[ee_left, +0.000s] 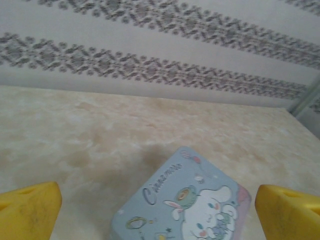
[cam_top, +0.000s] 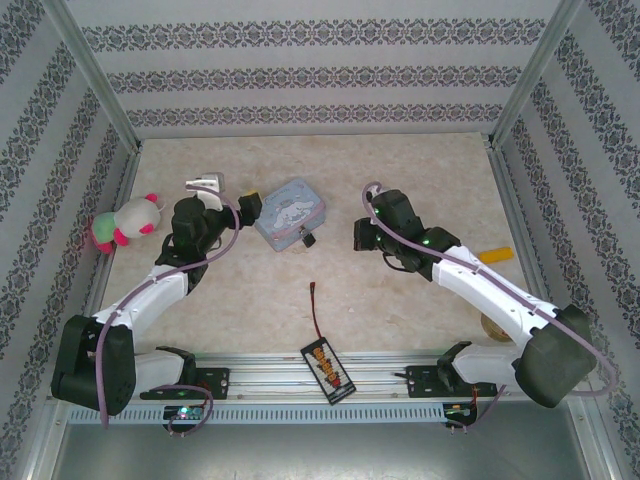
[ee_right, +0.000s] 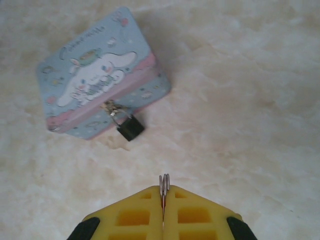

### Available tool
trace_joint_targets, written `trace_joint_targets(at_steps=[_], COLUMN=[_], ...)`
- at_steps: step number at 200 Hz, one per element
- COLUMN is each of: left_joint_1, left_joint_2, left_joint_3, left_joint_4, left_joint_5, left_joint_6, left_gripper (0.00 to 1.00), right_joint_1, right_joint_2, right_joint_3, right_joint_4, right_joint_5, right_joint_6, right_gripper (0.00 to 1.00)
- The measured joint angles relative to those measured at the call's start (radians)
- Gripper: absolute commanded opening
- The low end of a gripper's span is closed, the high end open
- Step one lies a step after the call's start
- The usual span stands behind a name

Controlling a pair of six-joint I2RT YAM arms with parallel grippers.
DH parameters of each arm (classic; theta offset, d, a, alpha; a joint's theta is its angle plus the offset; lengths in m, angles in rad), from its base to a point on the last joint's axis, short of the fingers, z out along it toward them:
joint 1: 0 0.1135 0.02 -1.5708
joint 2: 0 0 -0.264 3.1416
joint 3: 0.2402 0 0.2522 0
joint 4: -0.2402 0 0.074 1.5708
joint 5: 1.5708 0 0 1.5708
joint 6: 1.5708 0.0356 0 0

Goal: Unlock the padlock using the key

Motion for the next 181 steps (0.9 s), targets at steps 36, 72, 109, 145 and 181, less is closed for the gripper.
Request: trace_joint_targets(at_steps=[36,72,109,145,181], left_joint_1=[-0.027,-0.117,-0.179,-0.241,-0.298], left_joint_2=[0.000,0.027,0.114,0.240,0.341], left_joint_3=[-0.050,-0.069,-0.068,-0.068,-0.068], left_joint_4=[0.100,0.165,0.242,0.363,0.514], left_joint_5=[0.130,0.196,0.245,0.274,0.293], left_joint_6=[0.063,0.150,0.196,0.193,0.195], left_gripper=[0.99,0.99,0.91,0.79,0.70], right_joint_1=[0.000,0.000,-0.001,-0.006,-0.008], right_joint_2=[0.002,0.003,0.004,0.006,0.007], right_joint_3=[0.034,0.048,0.048,0.048,0.048], right_joint_4=[0.020,0.043,0.082,0.134,0.163], right_joint_5=[-0.084,-0.157,-0.215,-0.253,-0.266], right_joint_6=[0.001,0.014,0.054,0.106,0.141], right_gripper=[0.00,0.00,0.00,0.00,0.00])
